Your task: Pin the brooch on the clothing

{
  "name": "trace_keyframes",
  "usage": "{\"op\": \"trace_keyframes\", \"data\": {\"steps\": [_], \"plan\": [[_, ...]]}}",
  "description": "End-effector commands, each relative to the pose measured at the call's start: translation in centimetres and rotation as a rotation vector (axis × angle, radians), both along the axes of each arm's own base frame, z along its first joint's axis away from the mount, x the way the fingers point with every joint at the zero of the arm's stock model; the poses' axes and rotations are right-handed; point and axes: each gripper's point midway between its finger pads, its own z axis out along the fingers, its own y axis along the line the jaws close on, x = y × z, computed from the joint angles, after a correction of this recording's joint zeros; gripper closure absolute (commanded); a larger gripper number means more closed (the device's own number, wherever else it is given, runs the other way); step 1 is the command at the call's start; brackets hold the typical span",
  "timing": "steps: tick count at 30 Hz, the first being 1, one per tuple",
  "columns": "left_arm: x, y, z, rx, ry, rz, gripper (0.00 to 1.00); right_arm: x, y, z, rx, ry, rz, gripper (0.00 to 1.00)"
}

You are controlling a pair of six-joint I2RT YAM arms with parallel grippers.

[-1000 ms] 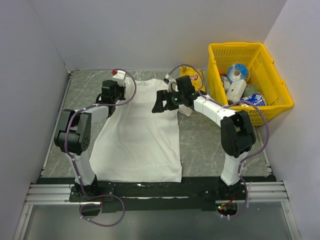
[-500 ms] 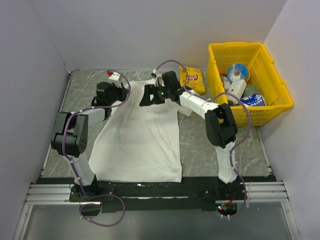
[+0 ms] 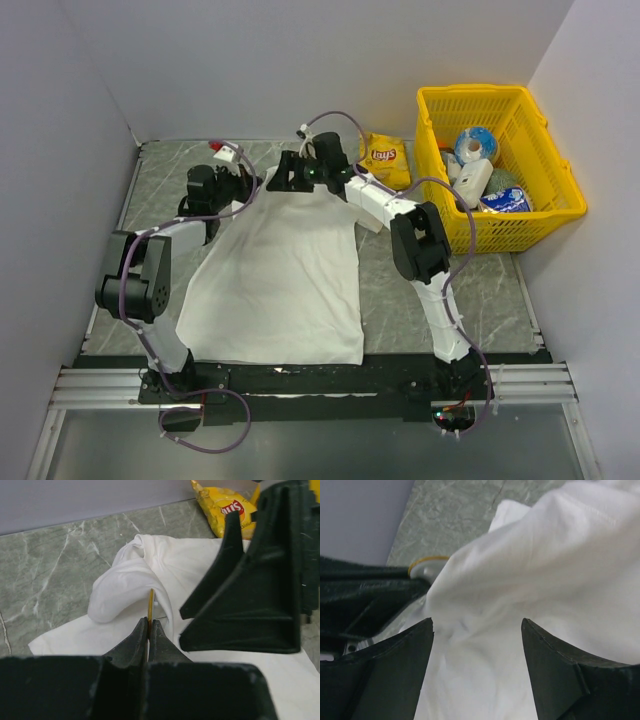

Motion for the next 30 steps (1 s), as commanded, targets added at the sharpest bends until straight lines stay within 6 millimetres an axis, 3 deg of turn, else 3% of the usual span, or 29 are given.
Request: {"op": "trace_keyframes", "data": {"steps": [1, 5, 8, 12, 16, 18, 30], "plan": [[-0.7, -0.7, 5.3, -0.053, -0.130, -0.047, 0.99, 1.6, 2.3, 2.7, 0.073, -0.071, 0.000, 0.24], [-0.8, -0.9, 5.5, -0.062, -0.130, -0.058, 0.99, 1.6, 3.0, 2.4, 0.084, -0.067, 0.014, 0.33], [-0.9, -1.1, 5.5, -0.073, -0.127, -0.071, 0.99, 1.4, 3.1, 1.9, 0.091, -0.051, 0.018, 0.46], [-1.0, -1.2, 5.4, -0.077, -0.123, -0.079, 0.99, 1.4, 3.2, 1.8, 0.105, -0.044, 0.022, 0.78], [-1.2, -1.3, 5.6, -0.084, -0.131, -0.091, 0.99, 1.3, 3.4, 1.9, 0.110, -0.044, 0.027, 0.96], [-1.4, -1.4, 5.9, -0.094, -0.139, -0.097, 0.99, 1.3, 3.3, 1.8, 0.108, -0.044, 0.028, 1.00], [-2.5, -2.1, 7.9, -0.148, -0.166, -0.162, 0.99, 1.2, 3.1, 0.7, 0.094, -0.018, 0.021, 1.00]]}}
